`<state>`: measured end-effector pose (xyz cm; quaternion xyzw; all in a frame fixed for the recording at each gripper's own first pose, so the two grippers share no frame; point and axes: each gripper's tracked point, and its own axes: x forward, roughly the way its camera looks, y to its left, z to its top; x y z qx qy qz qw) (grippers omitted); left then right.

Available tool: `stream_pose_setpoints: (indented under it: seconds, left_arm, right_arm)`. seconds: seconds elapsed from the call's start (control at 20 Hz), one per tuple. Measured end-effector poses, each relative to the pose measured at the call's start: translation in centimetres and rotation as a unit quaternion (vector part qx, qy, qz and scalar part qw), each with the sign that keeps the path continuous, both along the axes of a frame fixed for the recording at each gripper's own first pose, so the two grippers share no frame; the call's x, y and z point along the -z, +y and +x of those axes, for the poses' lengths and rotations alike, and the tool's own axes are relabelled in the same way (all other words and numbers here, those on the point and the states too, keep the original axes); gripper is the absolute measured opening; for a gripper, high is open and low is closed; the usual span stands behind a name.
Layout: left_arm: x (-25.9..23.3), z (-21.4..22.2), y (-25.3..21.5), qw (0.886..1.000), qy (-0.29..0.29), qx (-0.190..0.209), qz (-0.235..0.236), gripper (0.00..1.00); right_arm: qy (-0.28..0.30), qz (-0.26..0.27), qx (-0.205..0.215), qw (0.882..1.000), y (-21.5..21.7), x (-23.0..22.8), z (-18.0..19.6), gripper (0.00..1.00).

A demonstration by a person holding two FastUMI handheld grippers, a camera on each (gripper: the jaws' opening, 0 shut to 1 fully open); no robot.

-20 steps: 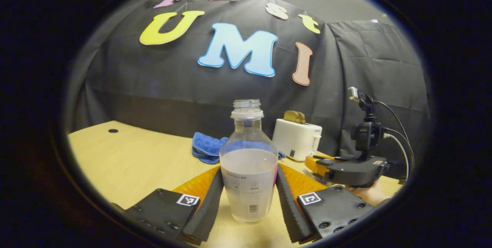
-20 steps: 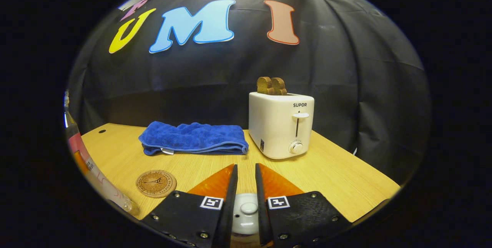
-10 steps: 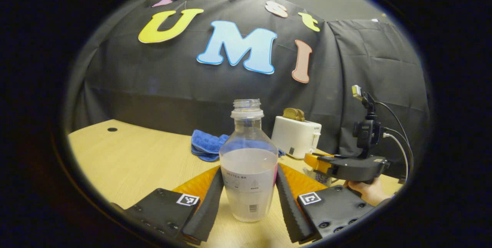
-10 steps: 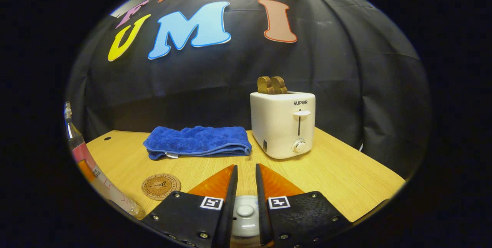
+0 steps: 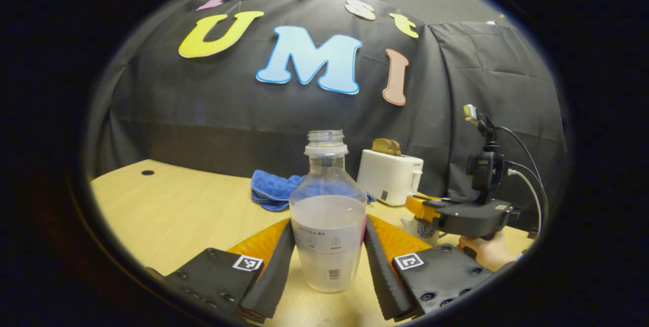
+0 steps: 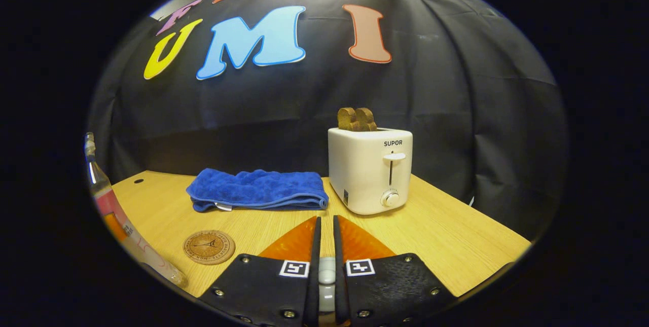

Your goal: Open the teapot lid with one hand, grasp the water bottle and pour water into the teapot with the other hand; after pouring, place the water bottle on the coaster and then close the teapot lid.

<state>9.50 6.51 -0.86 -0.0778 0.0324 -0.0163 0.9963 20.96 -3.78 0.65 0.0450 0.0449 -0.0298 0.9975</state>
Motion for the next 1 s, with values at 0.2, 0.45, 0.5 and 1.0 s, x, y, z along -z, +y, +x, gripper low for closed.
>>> stream_pose_setpoints:
  seconds: [0.2,0.45,0.5,1.0]
  left_arm:
    - [0.0,0.0,-0.4,1.0,0.004,0.011,0.014,0.84]
    - [-1.4,-0.3,-0.6,0.998,-0.002,0.006,0.068,0.84]
    - [-1.8,-0.1,-0.4,0.997,-0.004,0.0,0.079,0.84]
    - [0.4,3.8,-3.4,0.964,0.071,0.031,0.254,0.84]
  right_arm:
    - [-0.029,0.008,-0.001,1.0,-0.3,-2.2,-0.8,0.12]
    - [-0.017,0.038,-0.023,0.999,-0.9,-3.0,-2.5,0.12]
    - [-0.012,0.036,-0.021,0.999,-1.5,-3.2,-3.0,0.12]
    - [0.005,0.006,0.017,1.0,-7.4,-2.4,-7.3,0.12]
